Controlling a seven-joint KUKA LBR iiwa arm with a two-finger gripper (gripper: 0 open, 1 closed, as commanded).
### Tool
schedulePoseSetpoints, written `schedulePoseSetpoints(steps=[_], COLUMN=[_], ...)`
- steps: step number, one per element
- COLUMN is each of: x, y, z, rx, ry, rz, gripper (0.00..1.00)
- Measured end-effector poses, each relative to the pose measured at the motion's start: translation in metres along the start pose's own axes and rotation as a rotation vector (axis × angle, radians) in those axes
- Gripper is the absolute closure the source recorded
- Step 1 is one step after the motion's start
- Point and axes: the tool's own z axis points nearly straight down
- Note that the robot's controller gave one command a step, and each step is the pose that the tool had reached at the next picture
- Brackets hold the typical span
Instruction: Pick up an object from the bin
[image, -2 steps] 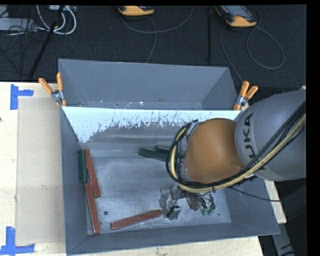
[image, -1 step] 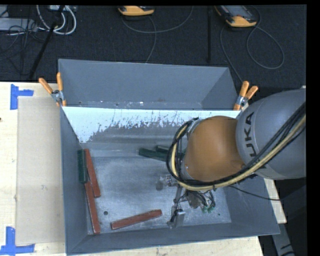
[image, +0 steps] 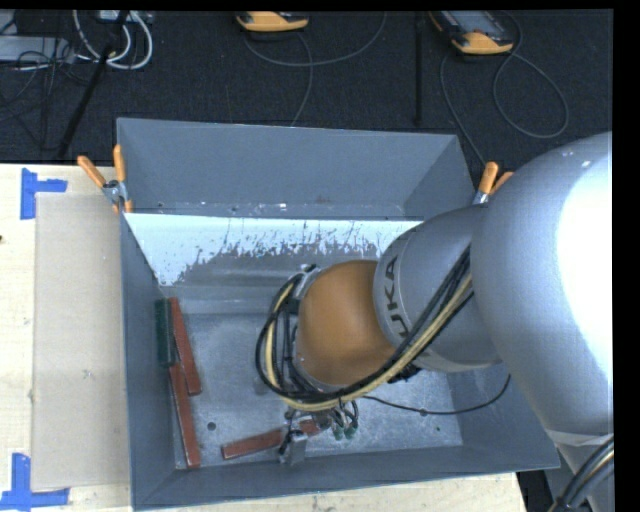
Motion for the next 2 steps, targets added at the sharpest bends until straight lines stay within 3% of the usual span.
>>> schedulePoseSetpoints(steps=[1,2], x=[0.0,-0.016], y=[-0.003,0.011], z=[-0.003,-0.133], rx=[0.002,0.001], ry=[0.001,-0.008], rz=[0.006,0.014], gripper=[1.0,1.0])
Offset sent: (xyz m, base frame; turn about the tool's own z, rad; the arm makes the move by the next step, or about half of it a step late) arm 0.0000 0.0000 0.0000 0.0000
